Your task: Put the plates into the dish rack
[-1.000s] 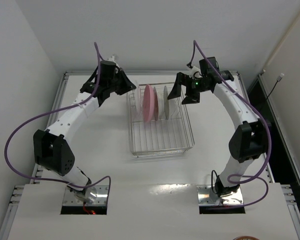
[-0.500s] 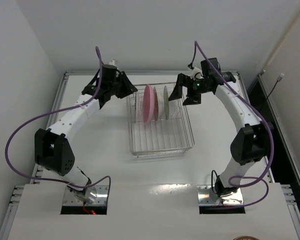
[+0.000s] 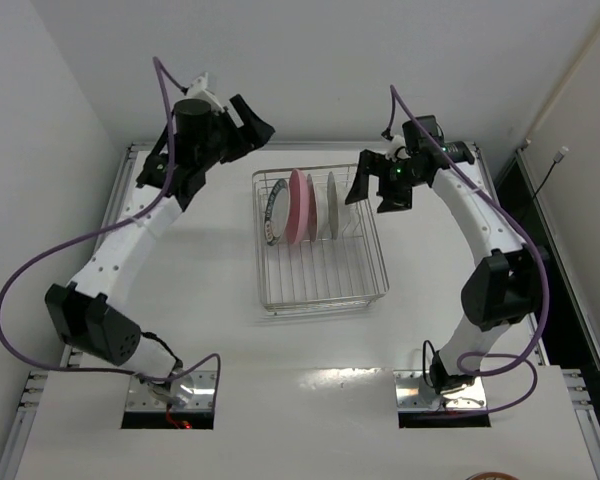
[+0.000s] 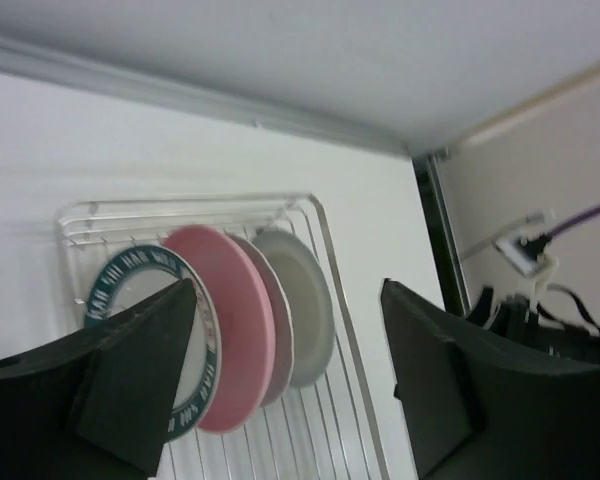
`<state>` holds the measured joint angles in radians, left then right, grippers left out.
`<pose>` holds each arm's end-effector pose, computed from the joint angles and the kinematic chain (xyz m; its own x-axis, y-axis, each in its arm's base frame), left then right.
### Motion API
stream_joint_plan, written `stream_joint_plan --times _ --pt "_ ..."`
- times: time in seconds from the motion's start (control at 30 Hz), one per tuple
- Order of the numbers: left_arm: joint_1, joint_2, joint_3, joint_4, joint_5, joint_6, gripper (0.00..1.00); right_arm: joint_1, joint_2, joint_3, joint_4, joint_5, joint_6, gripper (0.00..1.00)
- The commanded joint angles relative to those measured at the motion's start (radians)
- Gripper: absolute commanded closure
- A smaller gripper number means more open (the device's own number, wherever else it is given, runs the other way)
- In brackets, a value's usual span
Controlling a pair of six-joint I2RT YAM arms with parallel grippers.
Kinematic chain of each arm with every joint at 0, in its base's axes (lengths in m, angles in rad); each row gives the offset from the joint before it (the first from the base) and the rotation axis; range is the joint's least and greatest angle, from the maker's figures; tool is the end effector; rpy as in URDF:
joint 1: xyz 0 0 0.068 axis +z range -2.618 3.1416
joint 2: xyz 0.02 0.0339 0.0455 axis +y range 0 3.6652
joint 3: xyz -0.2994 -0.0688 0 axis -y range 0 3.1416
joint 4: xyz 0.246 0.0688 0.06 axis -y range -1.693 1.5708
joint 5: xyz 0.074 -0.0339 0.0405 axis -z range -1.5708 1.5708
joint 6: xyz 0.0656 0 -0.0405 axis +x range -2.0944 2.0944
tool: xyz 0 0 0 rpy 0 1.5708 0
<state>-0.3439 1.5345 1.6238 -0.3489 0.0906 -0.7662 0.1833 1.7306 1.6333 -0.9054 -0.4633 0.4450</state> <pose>0.3590 -0.1349 0.4586 -0.4640 -0.5673 -0.6803 0.1337 0.7143 -0.6869 0.3778 0.0999 0.3331 -0.9200 0.2211 -0.3235 -0.0038 0.8205 0.5716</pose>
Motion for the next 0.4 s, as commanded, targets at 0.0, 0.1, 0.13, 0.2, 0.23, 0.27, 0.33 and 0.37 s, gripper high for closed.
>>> stream_joint_plan --times 0.0,0.1,0.13,0.2,0.23,0.27,0.33,0.37 --pt "0.002 -0.137 -0.060 -0.012 -0.267 0.056 0.26 -0.013 -0.055 0.075 -0.067 0.162 -0.015 0.00" --pt "0.002 -0.229 -0.195 0.008 -0.368 0.082 0.17 -0.024 -0.077 0.115 -0.124 0.348 -0.015 0.00" --pt "0.002 -0.250 -0.278 0.019 -0.368 0.094 0.16 -0.024 -0.088 0.128 -0.156 0.394 -0.006 0.00" --pt "0.002 -0.308 -0.336 0.030 -0.368 0.106 0.03 -0.024 -0.100 0.146 -0.179 0.501 -0.006 0.00" --pt "0.002 -0.326 -0.382 0.039 -0.377 0.107 0.03 -0.024 -0.117 0.157 -0.191 0.550 -0.006 0.00" --pt "0.002 -0.339 -0.398 0.039 -0.394 0.122 0.00 -0.024 -0.137 0.157 -0.191 0.572 0.003 0.00" --pt "0.002 -0.370 -0.435 0.039 -0.419 0.140 0.00 -0.024 -0.157 0.157 -0.201 0.641 0.003 0.00" --pt "0.002 -0.379 -0.447 0.039 -0.428 0.163 0.00 -0.024 -0.166 0.148 -0.201 0.661 0.003 0.00"
